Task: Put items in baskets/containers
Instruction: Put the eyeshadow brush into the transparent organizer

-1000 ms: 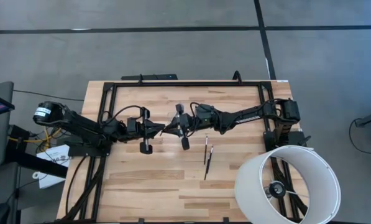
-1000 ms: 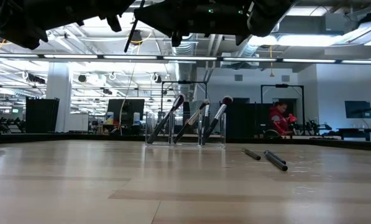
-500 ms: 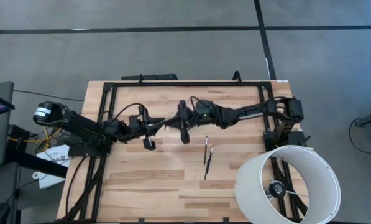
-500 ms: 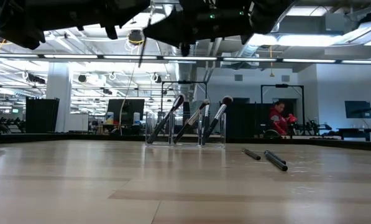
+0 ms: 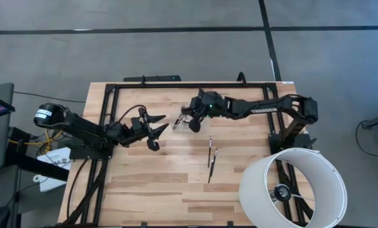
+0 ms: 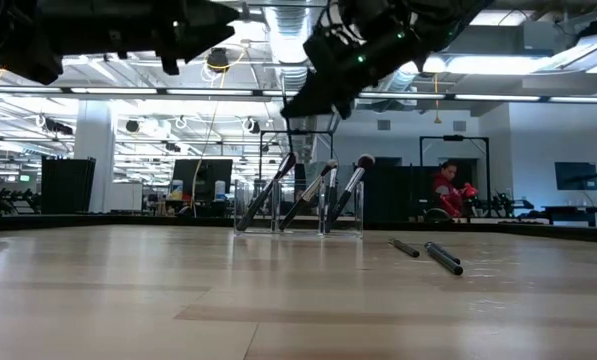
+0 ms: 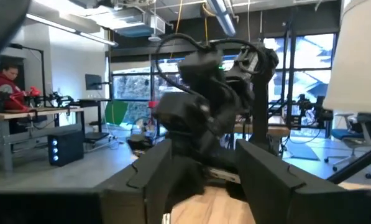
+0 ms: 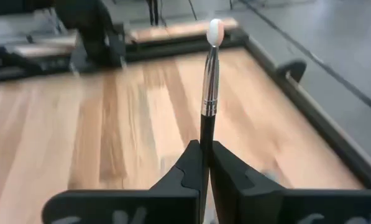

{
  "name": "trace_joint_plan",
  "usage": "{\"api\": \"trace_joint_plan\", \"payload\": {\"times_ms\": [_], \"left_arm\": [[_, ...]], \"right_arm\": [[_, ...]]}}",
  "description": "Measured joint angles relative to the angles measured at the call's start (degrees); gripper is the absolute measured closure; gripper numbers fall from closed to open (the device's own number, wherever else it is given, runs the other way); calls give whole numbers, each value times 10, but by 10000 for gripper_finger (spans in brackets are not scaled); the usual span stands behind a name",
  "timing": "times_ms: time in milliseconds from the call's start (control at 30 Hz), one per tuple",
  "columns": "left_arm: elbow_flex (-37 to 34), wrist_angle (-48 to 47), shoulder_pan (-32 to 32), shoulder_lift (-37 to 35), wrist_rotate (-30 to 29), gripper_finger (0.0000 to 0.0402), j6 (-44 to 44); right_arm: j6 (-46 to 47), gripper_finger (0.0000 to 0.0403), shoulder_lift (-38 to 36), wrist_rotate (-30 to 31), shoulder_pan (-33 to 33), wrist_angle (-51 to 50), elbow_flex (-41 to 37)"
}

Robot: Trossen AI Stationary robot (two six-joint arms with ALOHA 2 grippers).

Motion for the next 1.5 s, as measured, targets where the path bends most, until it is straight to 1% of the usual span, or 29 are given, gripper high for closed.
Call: {"api": "trace_joint_plan", "payload": {"times_ms": [133, 300, 433, 600, 733, 867, 1000, 1167, 1267, 1333, 1433, 1500], "left_arm": [[-11, 0, 0, 0, -2, 221, -7], [-22, 1, 0, 0, -2, 225, -29], [-23, 1, 0, 0, -2, 226, -30], [-23, 1, 0, 0, -2, 226, -34], [-23, 0, 0, 0, -1, 222, -76], [-23, -17, 0, 0, 33, 222, -122], [-23, -41, -4, 0, 42, 226, -165], [-23, -47, -20, 0, 42, 229, -172], [-23, -50, -31, 0, 42, 230, -180], [-23, -50, -34, 0, 43, 230, -180], [-23, -50, -32, 0, 42, 230, -180], [-25, -51, -35, 0, 44, 230, -180]], "right_arm": [[15, 399, 0, 42, 7, 21, -47], [30, 397, 8, 45, 8, 133, -94], [-8, 378, 14, 46, 7, 164, -108], [-16, 353, 23, 58, 2, 147, -107], [-16, 334, 27, 58, 0, 115, -108], [-16, 306, 27, 58, 5, 104, -108], [-20, 265, 25, 58, 14, 105, -106], [-20, 203, 25, 59, 27, 104, -106], [-21, 173, 25, 59, 39, 101, -106], [-31, 162, 25, 54, 50, 99, -106], [-72, 158, 7, 50, 75, 66, -104], [-100, 160, -15, 29, 95, 9, -99]]}}
